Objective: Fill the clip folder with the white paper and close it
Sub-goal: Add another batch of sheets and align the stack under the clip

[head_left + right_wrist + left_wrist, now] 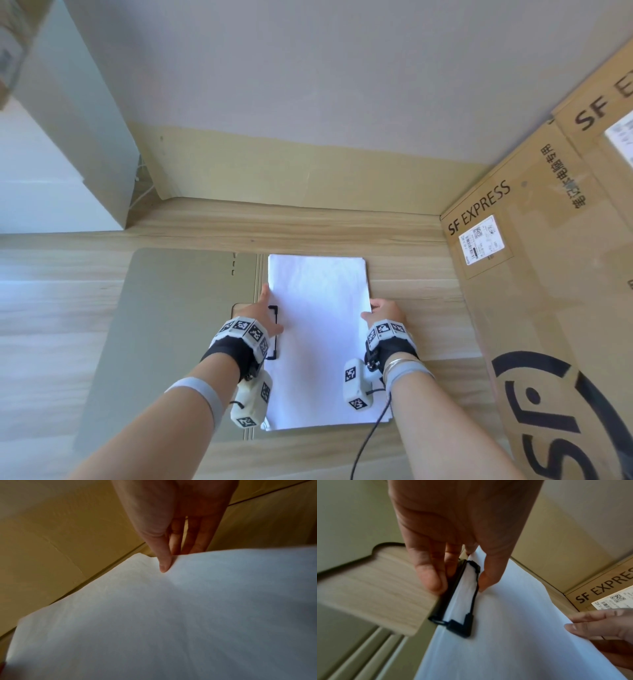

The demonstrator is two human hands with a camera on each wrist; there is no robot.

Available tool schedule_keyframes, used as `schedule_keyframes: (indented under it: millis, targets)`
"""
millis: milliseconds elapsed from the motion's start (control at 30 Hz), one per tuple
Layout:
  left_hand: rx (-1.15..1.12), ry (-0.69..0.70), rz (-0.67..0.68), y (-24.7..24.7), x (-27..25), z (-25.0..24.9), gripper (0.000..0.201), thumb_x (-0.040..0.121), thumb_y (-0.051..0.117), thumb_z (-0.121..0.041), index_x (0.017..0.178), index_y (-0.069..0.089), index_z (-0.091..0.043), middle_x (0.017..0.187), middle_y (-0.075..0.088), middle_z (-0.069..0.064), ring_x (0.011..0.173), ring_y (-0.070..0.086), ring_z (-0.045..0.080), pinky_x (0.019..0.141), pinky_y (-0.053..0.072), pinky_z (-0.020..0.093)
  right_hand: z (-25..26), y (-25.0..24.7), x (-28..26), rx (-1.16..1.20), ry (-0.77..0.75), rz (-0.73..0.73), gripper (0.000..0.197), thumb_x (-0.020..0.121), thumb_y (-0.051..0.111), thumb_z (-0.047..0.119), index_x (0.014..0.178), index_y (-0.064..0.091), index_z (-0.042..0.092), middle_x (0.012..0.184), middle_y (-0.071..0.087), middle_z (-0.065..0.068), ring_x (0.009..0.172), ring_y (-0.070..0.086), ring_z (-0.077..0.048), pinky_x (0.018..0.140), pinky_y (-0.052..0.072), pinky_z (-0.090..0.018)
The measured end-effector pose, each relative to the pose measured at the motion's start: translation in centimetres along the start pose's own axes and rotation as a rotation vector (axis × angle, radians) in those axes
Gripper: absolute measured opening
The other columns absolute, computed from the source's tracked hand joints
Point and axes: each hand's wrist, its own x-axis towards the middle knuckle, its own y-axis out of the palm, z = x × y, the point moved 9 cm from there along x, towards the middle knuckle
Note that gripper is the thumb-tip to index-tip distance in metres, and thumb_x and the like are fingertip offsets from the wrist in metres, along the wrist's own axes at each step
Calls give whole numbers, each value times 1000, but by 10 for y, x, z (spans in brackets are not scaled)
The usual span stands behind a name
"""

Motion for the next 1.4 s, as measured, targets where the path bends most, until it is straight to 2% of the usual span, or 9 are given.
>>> schedule_keyframes:
  millis: [133, 300, 433, 533, 600, 833, 1033, 1233, 1400]
  targets:
    - [-68, -18, -17, -1, -3, 2, 91, 85, 58, -35, 150, -5, -34, 117, 48, 14, 83, 56, 23, 86, 53, 29, 17, 0, 7, -28, -14, 14, 50, 80, 70, 17, 123, 47, 6, 123, 58, -13, 111, 58, -29, 89, 46, -32]
    - [-43, -16, -29, 1, -1, 3, 92, 84, 58, -38, 150, -6, -33, 123, 47, 17, 104, 60, 24, 94, 51, 31, 51, -5, 20, 21, -124, 12, 79, 79, 71, 12, 144, 28, 20, 141, 39, -12, 128, 45, -28, 105, 37, -33]
    - [-5, -13, -28, 3, 3, 3, 94, 84, 58, -40, 150, -9, -32, 114, 52, 14, 89, 56, 22, 88, 52, 28, 59, -1, 29, -52, -142, 72, 88, 81, 69, 14, 149, 15, 30, 148, 28, -14, 131, 42, -29, 106, 35, -33]
    - [37, 15, -64, 1, 5, 1, 94, 85, 56, -40, 151, -11, -28, 79, 50, 4, 104, 57, 23, 86, 50, 28, 63, 3, 37, -152, -125, 138, 94, 80, 71, 17, 148, 9, 36, 150, 25, -13, 133, 40, -31, 106, 36, -37]
    - [33, 31, -71, 0, 4, -1, 93, 86, 55, -39, 151, -10, -27, 73, 46, 2, 108, 55, 24, 89, 51, 29, 65, 3, 43, -225, -109, 171, 98, 77, 72, 21, 148, 7, 39, 151, 29, -9, 135, 39, -30, 109, 36, -39]
    - [11, 35, -68, 0, 3, -3, 91, 88, 54, -35, 150, -11, -28, 64, 40, -1, 103, 57, 24, 87, 52, 30, 73, 4, 50, -267, -125, 159, 89, 74, 76, 21, 145, 22, 29, 142, 44, -7, 129, 45, -30, 105, 40, -38]
    - [26, 32, -92, -1, -1, -4, 95, 88, 55, -35, 144, -20, -40, 77, 47, 6, 88, 54, 25, 84, 51, 30, 61, 2, 37, -122, -154, 69, 85, 81, 70, 16, 148, 19, 29, 148, 27, -17, 133, 39, -30, 109, 32, -35]
    - [40, 97, -146, -3, -9, -10, 94, 87, 52, -24, 143, -21, -46, 58, 43, -1, 80, 52, 23, 78, 52, 31, 40, 2, 21, -47, -140, -21, 85, 79, 70, 17, 148, 23, 30, 134, 51, -13, 122, 51, -29, 105, 40, -33]
    - [59, 130, -105, 6, -7, -9, 82, 87, 46, -24, 138, -9, -59, 78, 49, 0, 83, 57, 24, 81, 54, 33, 13, 10, 5, -112, -15, -5, 64, 87, 61, 18, 145, 33, 14, 139, 51, -12, 129, 48, -28, 107, 39, -35]
